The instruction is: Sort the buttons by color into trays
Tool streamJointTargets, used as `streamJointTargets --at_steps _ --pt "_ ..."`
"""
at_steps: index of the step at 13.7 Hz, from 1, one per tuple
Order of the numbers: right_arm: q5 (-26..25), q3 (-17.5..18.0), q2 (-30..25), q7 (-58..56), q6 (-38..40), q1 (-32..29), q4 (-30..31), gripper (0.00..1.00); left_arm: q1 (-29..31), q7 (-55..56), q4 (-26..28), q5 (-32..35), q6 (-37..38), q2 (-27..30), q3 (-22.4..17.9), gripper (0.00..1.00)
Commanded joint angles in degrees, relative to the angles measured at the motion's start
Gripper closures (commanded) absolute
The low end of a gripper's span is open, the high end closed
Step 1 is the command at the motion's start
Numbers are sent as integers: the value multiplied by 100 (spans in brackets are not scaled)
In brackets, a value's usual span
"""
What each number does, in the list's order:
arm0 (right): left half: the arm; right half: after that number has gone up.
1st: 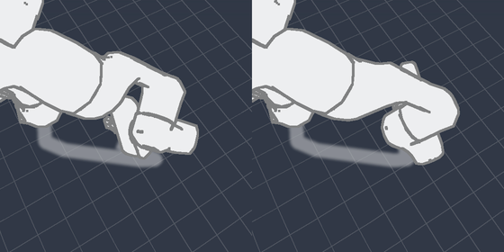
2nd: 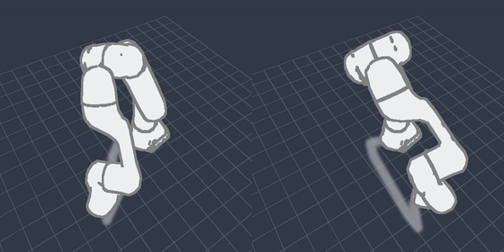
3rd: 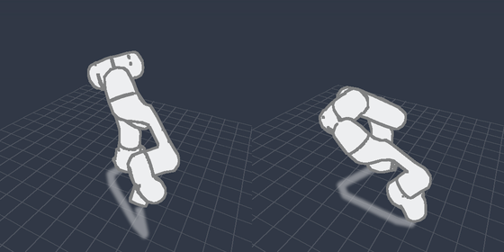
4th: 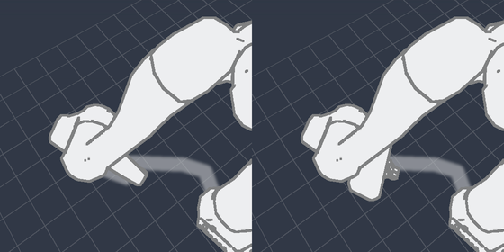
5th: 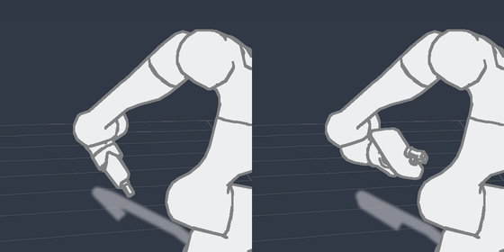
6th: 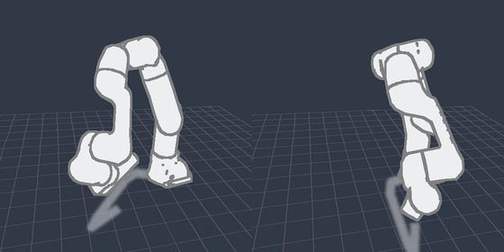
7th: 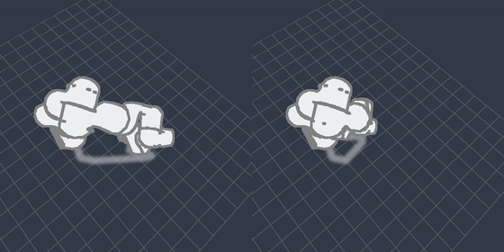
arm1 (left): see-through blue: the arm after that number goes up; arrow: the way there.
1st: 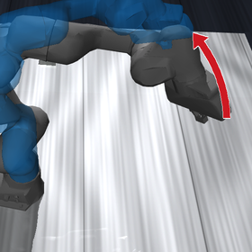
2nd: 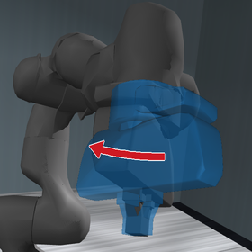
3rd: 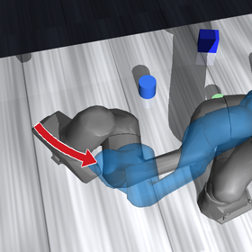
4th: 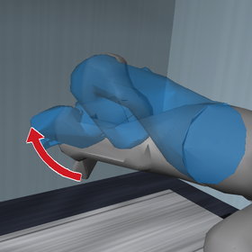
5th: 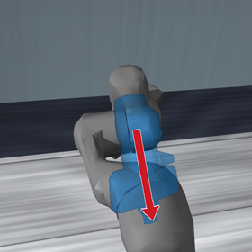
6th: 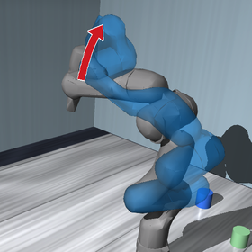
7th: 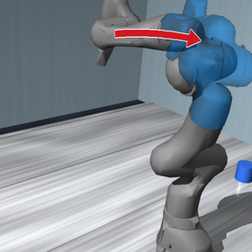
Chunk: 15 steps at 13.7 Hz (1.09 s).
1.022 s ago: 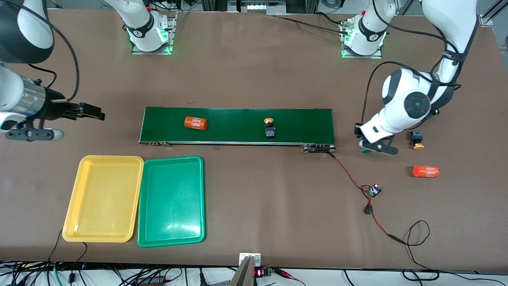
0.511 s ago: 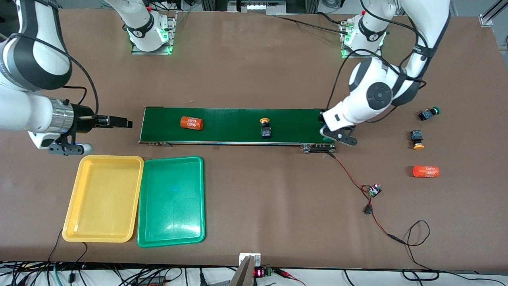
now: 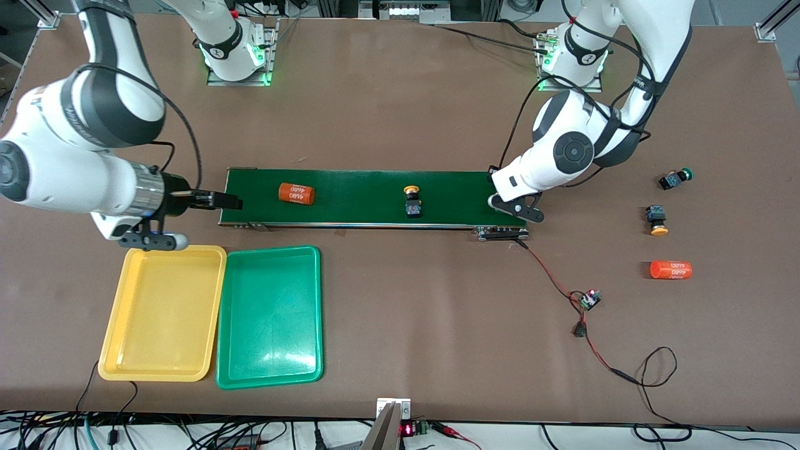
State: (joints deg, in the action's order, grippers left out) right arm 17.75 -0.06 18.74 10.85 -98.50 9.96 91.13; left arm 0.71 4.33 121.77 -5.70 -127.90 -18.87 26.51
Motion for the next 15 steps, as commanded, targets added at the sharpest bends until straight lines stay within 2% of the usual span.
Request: streamJointTargets --at_steps 1,4,5,6,7,9,11,13,15 --pt "71 -73 -55 67 -300 242 264 0 -10 -2 -40 -142 -68 -152 -5 99" --pt "45 -144 -238 32 -975 568 825 0 -19 -2 -40 -151 -94 -222 -5 93" --pt "45 -152 -422 -64 -1326 560 1236 0 -19 -28 -48 -142 -94 -240 -14 64" --pt "36 -161 -641 -169 -1625 560 1641 0 -19 -54 -92 -134 -94 -257 -14 6" --pt "36 -161 -783 -240 -1863 560 1940 0 -10 -63 -101 -116 -86 -205 -6 0" --pt "27 -153 -960 -241 -2163 568 2276 0 25 -2 -162 -142 -33 31 -5 0" --pt "62 -144 -1030 -154 -2287 577 2339 0 165 16 -224 -142 177 365 -23 0" --pt "80 -109 -1126 -13 -2392 586 2443 0 830 -45 -591 -11 606 446 -41 0" --pt "80 -109 -1328 -4 -2577 673 2794 0 1342 -343 -1145 540 1099 166 -49 0"
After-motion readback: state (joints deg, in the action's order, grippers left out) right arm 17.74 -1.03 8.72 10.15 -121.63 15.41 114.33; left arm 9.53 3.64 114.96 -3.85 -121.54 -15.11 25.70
